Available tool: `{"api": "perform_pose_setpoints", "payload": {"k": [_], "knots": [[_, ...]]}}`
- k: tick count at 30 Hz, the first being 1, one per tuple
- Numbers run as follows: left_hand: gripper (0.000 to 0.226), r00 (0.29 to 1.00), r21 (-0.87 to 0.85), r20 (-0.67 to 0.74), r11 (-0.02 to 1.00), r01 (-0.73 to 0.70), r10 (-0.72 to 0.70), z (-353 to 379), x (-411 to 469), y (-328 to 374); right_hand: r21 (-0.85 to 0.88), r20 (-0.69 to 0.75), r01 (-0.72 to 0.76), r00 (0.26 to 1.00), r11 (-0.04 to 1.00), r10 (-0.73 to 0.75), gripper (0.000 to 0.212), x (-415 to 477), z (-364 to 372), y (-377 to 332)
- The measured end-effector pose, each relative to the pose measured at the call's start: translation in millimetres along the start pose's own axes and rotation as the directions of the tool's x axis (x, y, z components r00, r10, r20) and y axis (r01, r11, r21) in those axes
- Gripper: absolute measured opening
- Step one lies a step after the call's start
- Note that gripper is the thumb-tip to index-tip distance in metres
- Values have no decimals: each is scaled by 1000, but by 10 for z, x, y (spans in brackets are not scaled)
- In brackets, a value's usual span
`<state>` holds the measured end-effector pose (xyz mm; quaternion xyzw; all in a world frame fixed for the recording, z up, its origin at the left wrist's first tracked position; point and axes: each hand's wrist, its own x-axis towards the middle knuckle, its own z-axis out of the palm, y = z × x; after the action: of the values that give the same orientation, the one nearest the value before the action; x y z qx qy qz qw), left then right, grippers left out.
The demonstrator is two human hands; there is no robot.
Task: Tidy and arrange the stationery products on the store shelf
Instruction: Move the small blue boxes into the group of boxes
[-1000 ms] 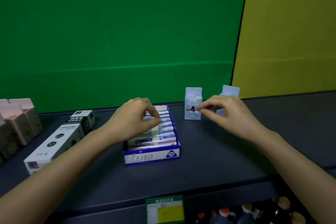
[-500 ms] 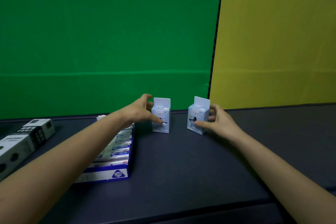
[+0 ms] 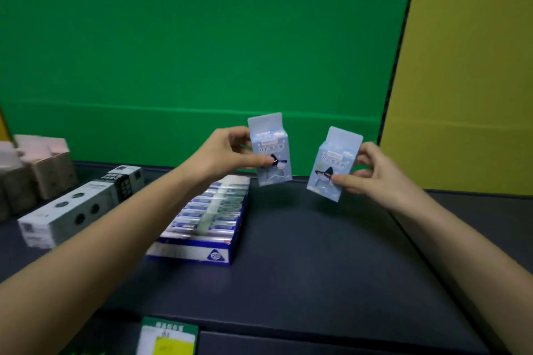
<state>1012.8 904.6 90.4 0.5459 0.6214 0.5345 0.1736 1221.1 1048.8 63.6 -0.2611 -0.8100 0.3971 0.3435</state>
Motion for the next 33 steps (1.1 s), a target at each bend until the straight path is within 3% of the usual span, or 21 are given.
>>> {"api": "perform_pose_setpoints", "payload": {"k": [5, 9, 14, 17, 21, 29, 33], "knots": [[41, 987, 53, -160, 999, 6, 2, -569, -649, 69, 140, 140, 118, 981, 983, -138, 29, -49, 446, -515], [46, 970, 186, -242, 981, 59, -12, -1078, -1221, 25, 149, 270, 215, 930, 965, -249, 52, -200, 945, -963], [42, 951, 183, -304, 975, 123, -63, -1743, -1895, -88, 160, 387, 294, 860, 942, -334, 53, -321, 1670, -1405], [48, 926, 207, -371, 966, 157, -71, -2197, -2290, -196, 189, 414, 304, 838, 934, -357, 48, -394, 2151, -1668], [40, 893, 194, -439, 960, 201, -98, -2825, -2821, -326, 224, 419, 299, 830, 928, -368, 41, -522, 2815, -2017], [62, 878, 234, -449, 927, 292, -163, -3991, -3678, -565, 246, 422, 331, 810, 911, -408, 28, -724, 4103, -2577], [41, 857, 233, -485, 919, 317, -173, -4413, -3881, -696, 226, 431, 344, 804, 911, -410, 31, -703, 4633, -2820]]}}
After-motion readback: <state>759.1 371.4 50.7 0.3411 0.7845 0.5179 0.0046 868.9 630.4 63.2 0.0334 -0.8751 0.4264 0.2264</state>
